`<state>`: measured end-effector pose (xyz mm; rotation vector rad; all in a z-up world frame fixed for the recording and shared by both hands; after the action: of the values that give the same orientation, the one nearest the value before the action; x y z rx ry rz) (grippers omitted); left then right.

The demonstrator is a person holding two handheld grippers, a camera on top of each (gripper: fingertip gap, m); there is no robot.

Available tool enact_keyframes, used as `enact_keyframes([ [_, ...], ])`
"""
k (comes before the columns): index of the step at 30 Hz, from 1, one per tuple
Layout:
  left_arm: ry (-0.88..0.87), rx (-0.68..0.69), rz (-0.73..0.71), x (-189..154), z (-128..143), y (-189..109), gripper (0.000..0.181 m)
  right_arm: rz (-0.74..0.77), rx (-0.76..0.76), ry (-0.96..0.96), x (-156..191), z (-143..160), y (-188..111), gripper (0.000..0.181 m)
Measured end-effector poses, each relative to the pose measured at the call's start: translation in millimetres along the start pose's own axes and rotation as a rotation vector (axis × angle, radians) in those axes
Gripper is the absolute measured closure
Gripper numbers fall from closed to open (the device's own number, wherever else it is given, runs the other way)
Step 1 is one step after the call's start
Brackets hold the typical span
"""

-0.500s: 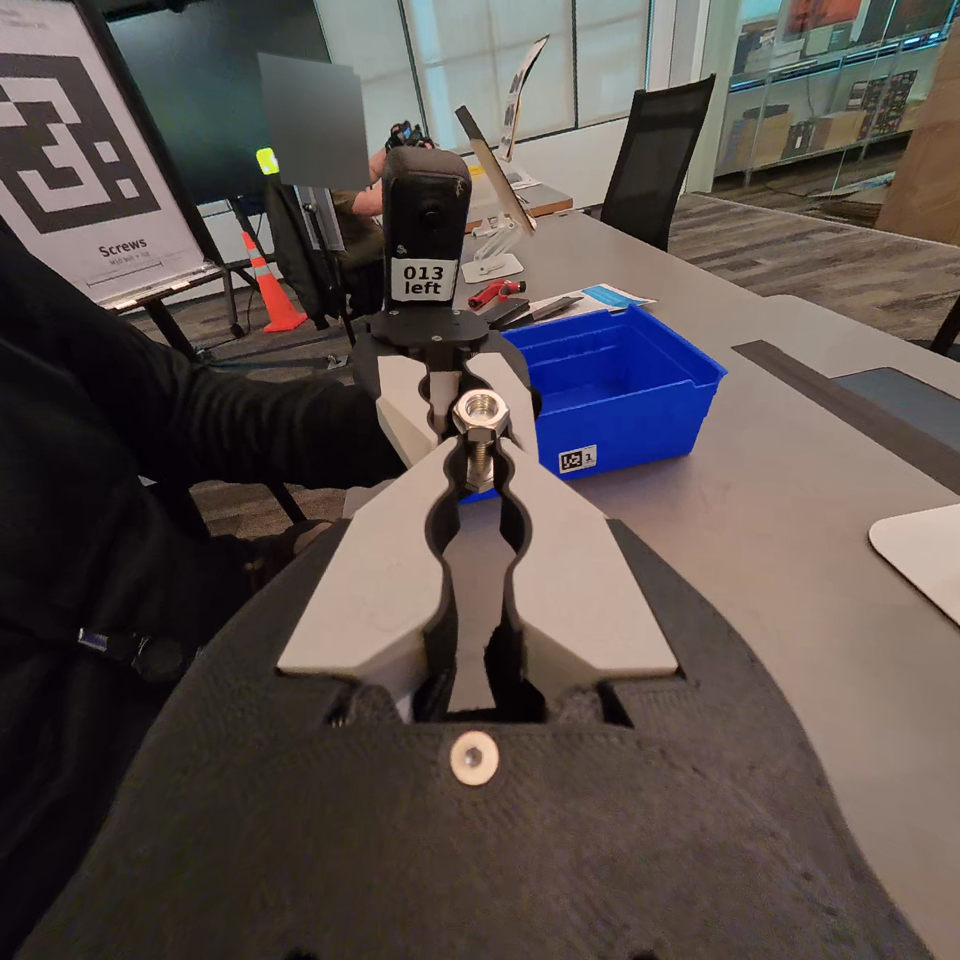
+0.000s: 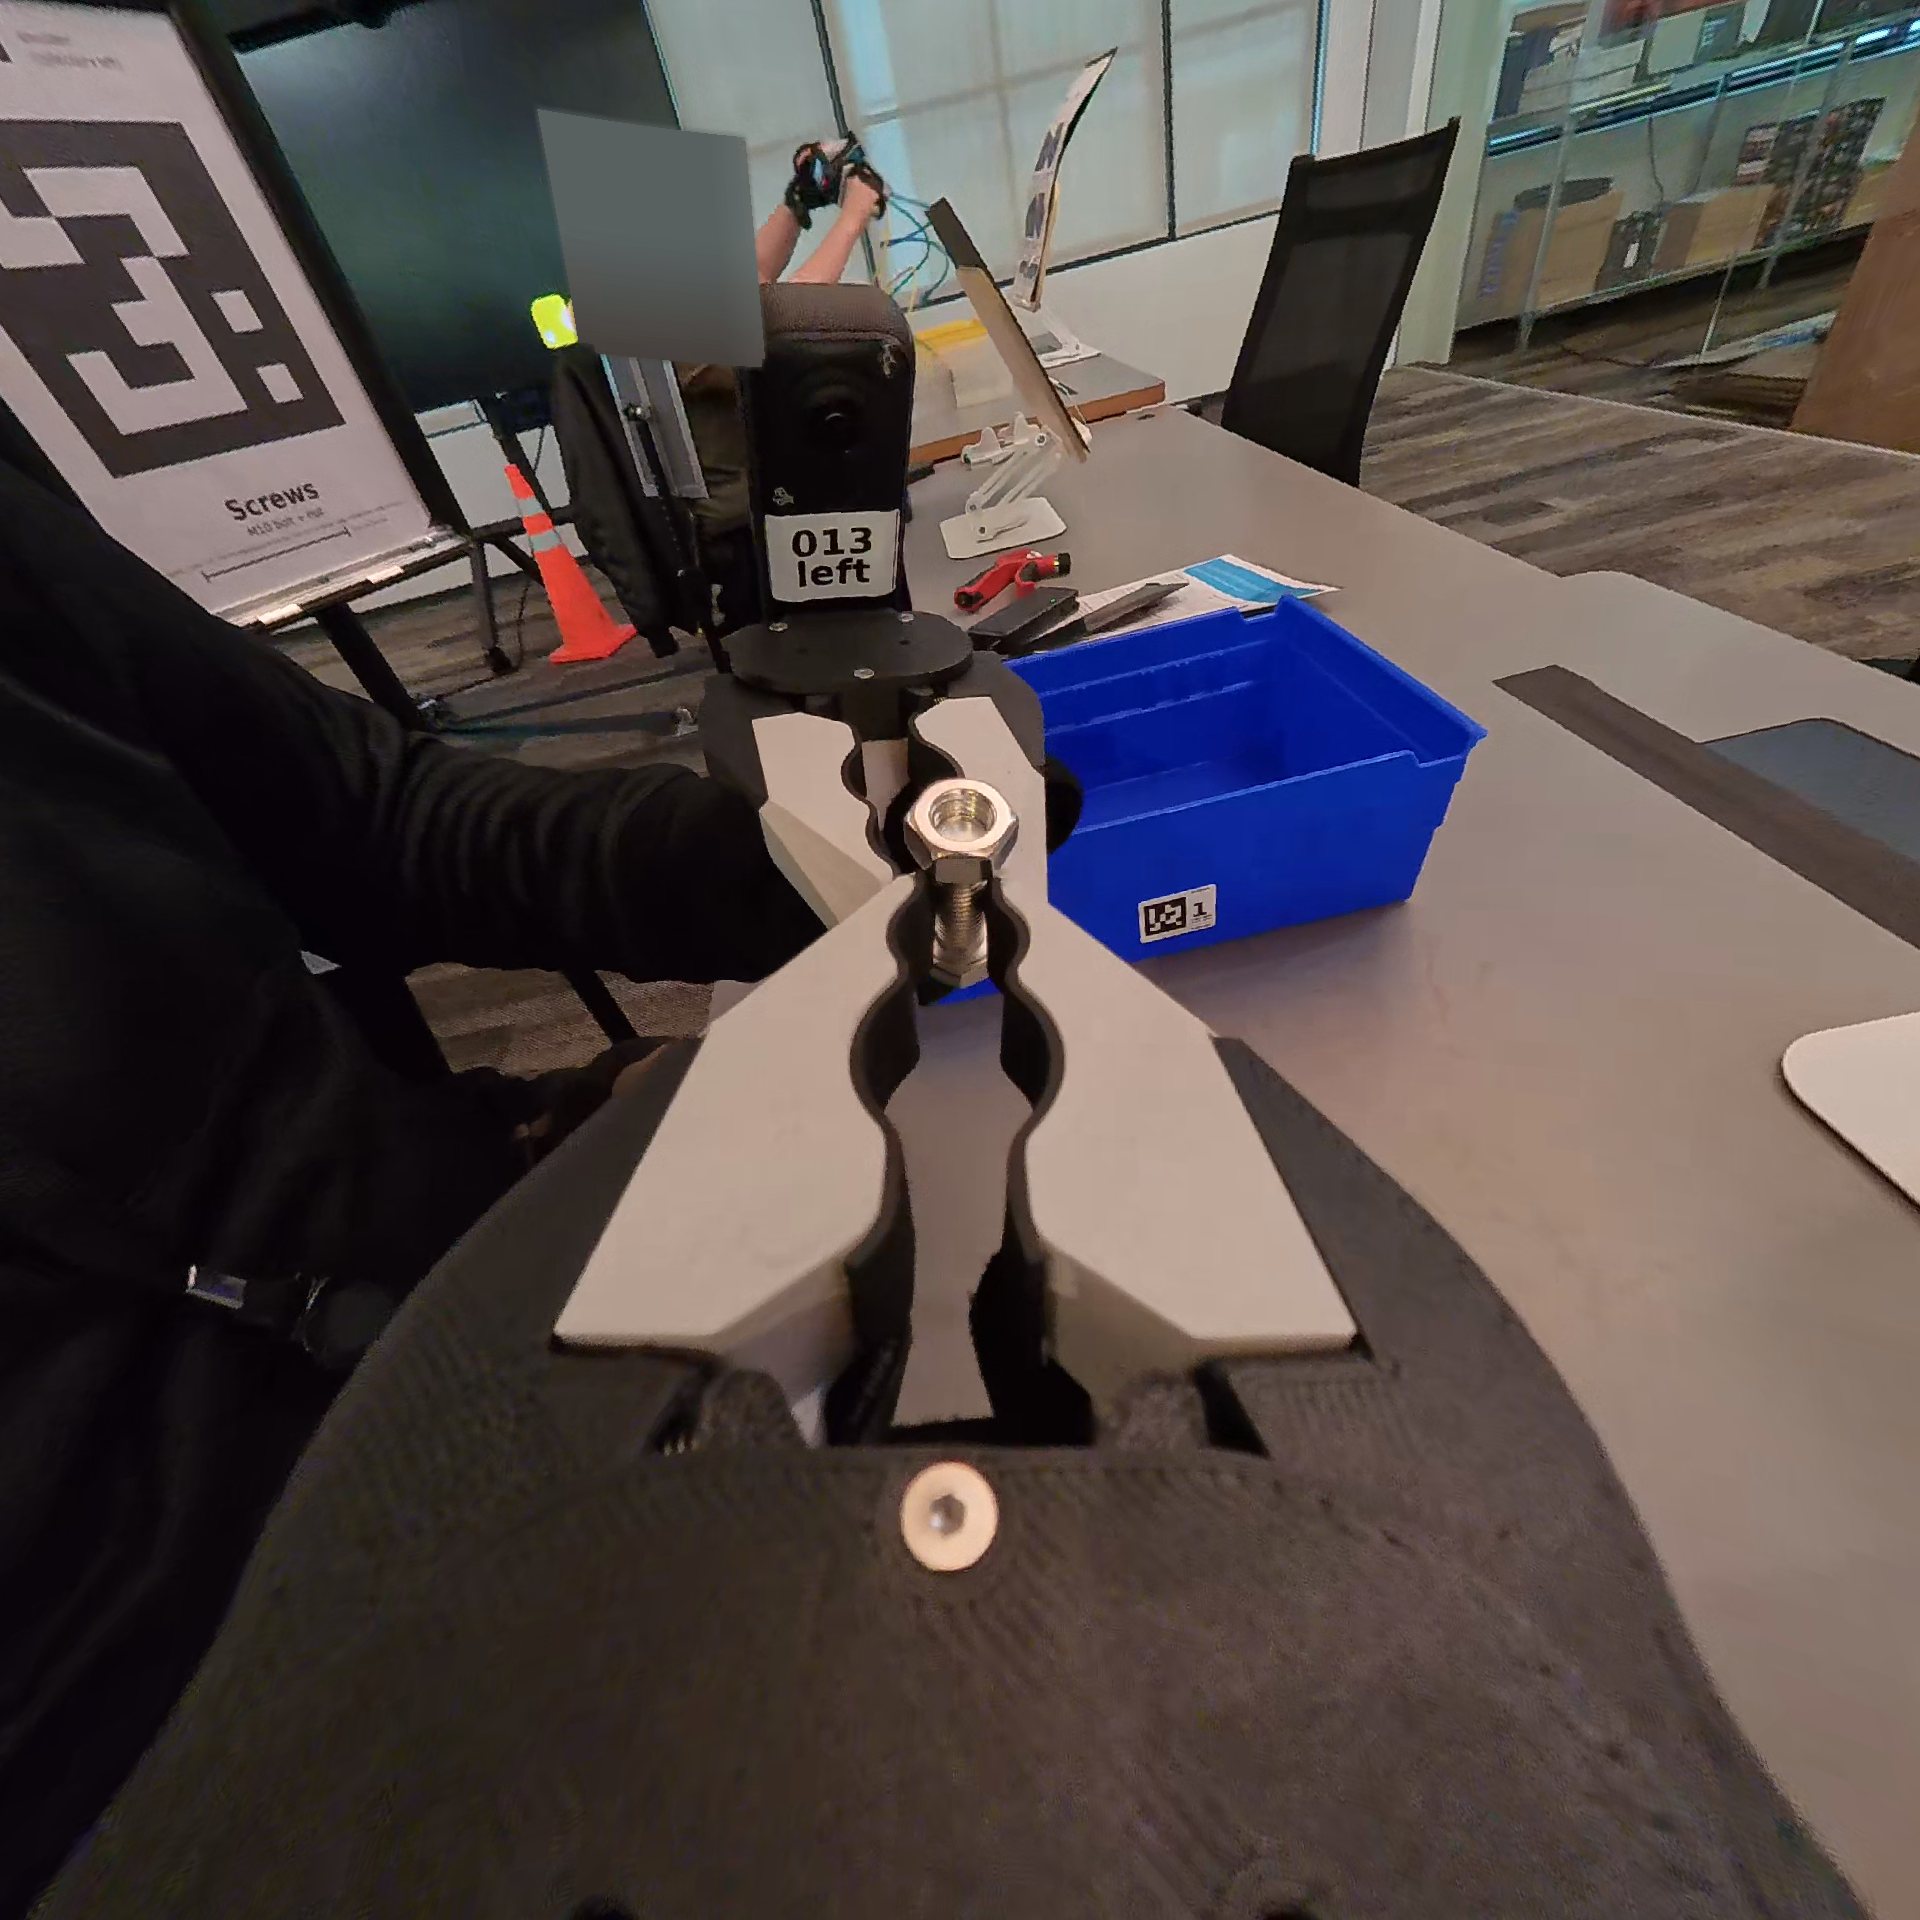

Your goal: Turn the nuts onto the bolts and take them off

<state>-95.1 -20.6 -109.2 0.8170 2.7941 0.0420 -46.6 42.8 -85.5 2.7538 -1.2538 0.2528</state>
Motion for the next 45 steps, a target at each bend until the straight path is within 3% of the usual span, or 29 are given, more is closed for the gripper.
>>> enact_keyframes([
  [20, 0.064, 0.028, -0.004, -4, -1, 1, 0.164, -0.037, -0.008, 0.030, 2, 0, 2, 0.174],
  [28, 0.099, 0.031, -0.047, -2, -2, -1, 0.164, 0.023, -0.060, 0.052, -4, -11, -6, 0.140],
  [33, 0.148, 0.028, -0.099, 0, -2, 0, 0.164, 0.083, -0.006, 0.069, -4, -13, -2, 0.137],
  [40, 0.459, 0.213, -0.286, 4, 4, 2, 0.164, 0.153, 0.103, 0.196, -8, -11, -2, 0.153],
  [42, 0.495, 0.232, -0.304, 4, 6, 3, 0.164, 0.158, 0.140, 0.179, -8, -8, -1, 0.165],
  [45, 0.476, 0.228, -0.294, 3, 7, 3, 0.164, 0.161, 0.172, 0.095, -6, -7, 1, 0.165],
])
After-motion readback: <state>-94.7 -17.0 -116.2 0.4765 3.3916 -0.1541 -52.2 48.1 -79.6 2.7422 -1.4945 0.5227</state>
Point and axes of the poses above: each gripper's, where its closed fingertips meet, y out along the fingers, z out of its underside, x = y × z across the jaws, the point moved 5 cm from there along -y, back along the fingers, and after that the axes turned 10 degrees about -x, right-handed, at the moved point
